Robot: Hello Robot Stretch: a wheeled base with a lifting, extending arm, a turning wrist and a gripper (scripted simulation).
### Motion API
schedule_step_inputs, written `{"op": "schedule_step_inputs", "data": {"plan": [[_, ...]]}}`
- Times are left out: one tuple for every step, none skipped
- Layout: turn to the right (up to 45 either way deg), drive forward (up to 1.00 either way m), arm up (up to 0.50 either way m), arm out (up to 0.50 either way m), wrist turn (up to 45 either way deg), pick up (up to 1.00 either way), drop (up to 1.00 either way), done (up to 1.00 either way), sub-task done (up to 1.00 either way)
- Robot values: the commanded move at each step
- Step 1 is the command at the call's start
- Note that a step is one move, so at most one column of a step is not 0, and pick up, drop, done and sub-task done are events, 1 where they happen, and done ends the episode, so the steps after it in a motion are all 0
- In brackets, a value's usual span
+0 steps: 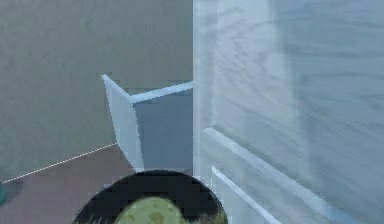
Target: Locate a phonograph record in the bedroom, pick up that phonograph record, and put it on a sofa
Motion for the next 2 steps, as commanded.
{"op": "schedule_step_inputs", "data": {"plan": [[-45.0, 0.00, 0.00, 0.00, 0.0, 0.00, 0.00, 0.00, 0.00], [-45.0, 0.00, 0.00, 0.00, 0.0, 0.00, 0.00, 0.00, 0.00]]}}
